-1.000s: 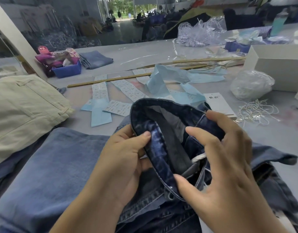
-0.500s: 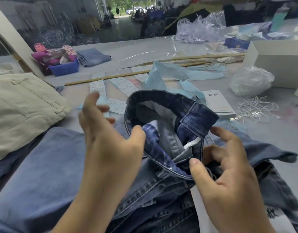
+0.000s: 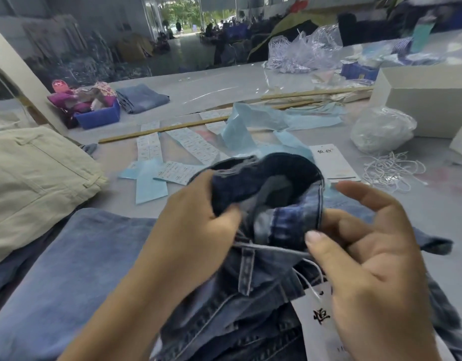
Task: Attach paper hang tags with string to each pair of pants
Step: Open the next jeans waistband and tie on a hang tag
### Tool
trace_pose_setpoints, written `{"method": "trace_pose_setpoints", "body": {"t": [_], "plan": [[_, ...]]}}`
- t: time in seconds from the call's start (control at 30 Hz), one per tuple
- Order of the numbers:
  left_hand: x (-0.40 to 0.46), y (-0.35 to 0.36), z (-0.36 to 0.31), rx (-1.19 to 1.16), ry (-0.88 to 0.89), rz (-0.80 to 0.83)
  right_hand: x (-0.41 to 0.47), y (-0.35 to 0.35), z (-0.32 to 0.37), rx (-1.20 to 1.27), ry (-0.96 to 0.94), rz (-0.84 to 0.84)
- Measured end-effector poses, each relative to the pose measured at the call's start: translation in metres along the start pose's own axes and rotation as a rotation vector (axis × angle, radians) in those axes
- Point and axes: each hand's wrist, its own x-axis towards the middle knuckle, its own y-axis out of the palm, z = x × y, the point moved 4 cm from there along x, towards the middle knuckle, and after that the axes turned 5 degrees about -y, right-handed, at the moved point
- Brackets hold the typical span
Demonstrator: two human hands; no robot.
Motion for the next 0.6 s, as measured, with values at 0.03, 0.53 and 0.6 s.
{"method": "trace_pose_setpoints", "body": {"t": [0.03,0.53,0.6], "plan": [[0.0,0.0,0.011,-0.07,-0.07,-0.046,0.003,0.0,-0.002,0.088,0.052,0.002],[-0.028,0.016,0.032,-0.71,-0.065,-0.059,0.01,0.001,-0.024,-0.032,0.443,0.453],[-0.029,0.014,0.034,-0.743,-0.126,-0.103,0.009,0.002,-0.025,0.049,0.441,0.454]]}}
